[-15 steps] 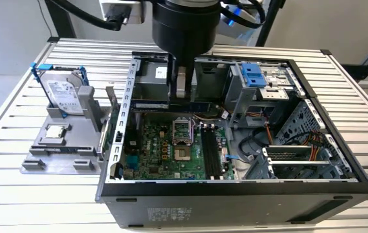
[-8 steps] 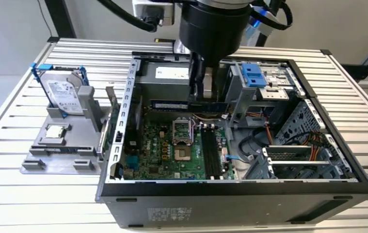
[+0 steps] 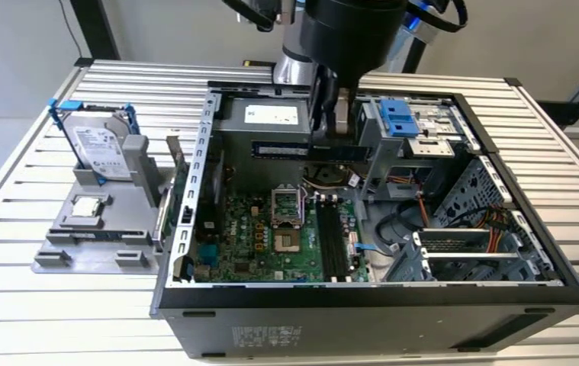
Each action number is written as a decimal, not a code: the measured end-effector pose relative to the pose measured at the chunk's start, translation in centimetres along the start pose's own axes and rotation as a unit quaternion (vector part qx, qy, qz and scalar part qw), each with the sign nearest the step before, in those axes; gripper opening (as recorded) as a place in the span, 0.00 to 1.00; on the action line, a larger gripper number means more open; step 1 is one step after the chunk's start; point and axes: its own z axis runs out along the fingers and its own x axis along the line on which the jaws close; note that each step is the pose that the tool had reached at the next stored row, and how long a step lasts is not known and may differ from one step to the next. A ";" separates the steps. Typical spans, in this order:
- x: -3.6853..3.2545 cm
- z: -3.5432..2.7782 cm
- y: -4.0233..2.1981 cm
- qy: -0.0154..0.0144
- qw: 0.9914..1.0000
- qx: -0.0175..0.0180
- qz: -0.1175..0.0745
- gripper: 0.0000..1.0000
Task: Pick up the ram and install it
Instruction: 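Pick up the ram and move it above insertion slot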
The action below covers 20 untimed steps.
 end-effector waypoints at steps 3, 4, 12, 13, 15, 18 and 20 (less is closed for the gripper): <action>-1.13 0.03 -0.34 0.000 1.000 0.000 0.000 0.00; -1.39 0.02 -0.55 0.000 1.000 0.000 0.000 0.00; -2.40 -0.07 -3.64 0.000 1.000 0.000 0.000 0.00; -2.43 -0.09 -4.08 0.000 1.000 0.000 0.000 0.00; -2.47 -0.11 -5.01 0.000 1.000 0.000 0.000 0.00; -2.52 -0.16 -6.34 0.000 1.000 0.000 0.000 0.00; -2.54 -0.18 -6.81 0.001 1.000 0.000 0.002 0.00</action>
